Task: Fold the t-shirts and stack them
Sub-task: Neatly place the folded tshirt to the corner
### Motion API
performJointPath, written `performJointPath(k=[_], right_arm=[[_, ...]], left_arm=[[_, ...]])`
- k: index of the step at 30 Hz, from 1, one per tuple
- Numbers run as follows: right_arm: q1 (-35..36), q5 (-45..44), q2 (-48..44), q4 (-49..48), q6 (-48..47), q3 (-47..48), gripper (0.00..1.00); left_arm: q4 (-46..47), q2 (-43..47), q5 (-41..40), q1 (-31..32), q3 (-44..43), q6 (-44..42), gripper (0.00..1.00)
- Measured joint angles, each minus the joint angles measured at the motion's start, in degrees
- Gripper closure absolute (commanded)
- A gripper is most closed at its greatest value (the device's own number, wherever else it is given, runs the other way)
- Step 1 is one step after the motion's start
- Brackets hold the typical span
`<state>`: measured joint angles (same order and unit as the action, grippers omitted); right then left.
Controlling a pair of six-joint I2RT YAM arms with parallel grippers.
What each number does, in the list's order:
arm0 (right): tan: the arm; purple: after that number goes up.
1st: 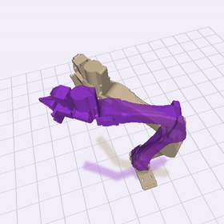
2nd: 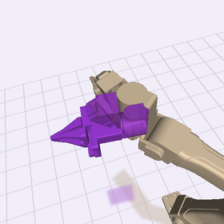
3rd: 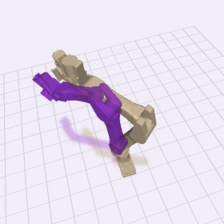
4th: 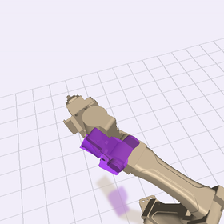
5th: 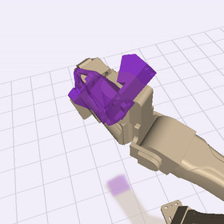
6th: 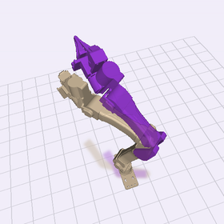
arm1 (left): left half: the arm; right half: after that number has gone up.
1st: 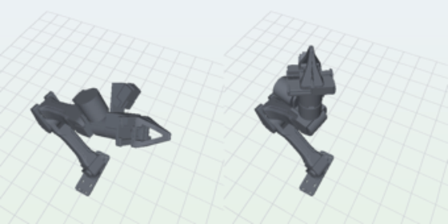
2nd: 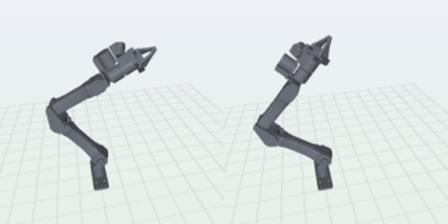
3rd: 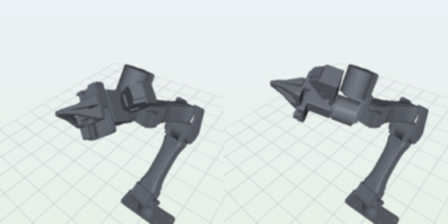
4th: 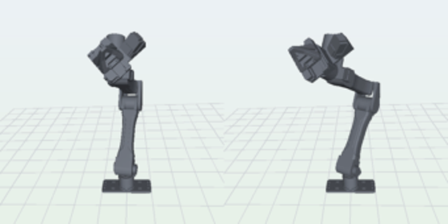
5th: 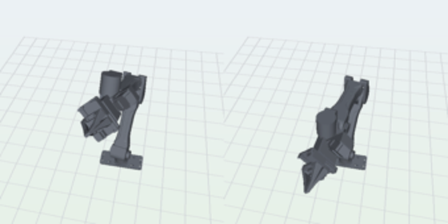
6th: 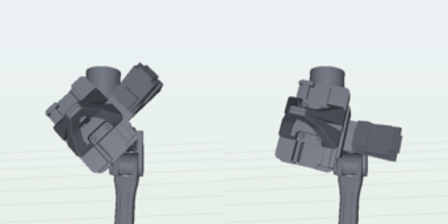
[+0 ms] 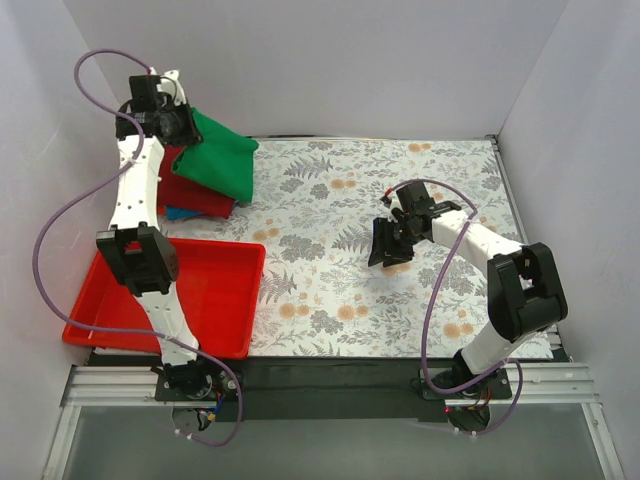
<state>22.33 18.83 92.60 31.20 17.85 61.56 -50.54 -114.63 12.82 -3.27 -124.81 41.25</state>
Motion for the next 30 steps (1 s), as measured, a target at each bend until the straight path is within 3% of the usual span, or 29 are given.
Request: performJointPath(k=[19, 21, 23, 24, 25, 26, 30], right_arm=[[1.84, 0.00, -0.94, 0.33, 1.36, -1.75, 0.45], [2.08, 0.00, -0.94, 0.35, 1.46, -1.75, 0.45], [2.36, 0.00, -0.98, 0.44, 1.46, -1.73, 0.45], [2.51, 0.00, -1.05, 0.52, 1.46, -1.70, 0.45], [2.60, -0.02, -1.18, 0.79, 1.46, -1.64, 0.44], [2.73, -0.04, -1.38, 1.18, 1.46, -1.53, 0.44], [2.99, -0.39, -4.28, 2.51, 1.46, -1.33, 0.44]], left_arm=[[2.08, 3.26, 12.85, -11.23, 5.20, 1.20, 0.98], [2.54, 2.49, 13.07, -12.31, 5.33, 1.36, 0.69], [3.65, 0.72, 12.31, -13.25, 5.05, 2.16, 0.64], [3.67, -0.35, 11.61, -13.57, 4.35, 2.82, 0.52], [3.91, -2.03, 10.12, -14.01, 3.10, 3.37, 0.33], [4.55, -3.87, 7.91, -14.27, 2.08, 4.15, 0.24], [4.61, -9.79, -3.06, -15.43, -0.55, 9.49, 0.21]])
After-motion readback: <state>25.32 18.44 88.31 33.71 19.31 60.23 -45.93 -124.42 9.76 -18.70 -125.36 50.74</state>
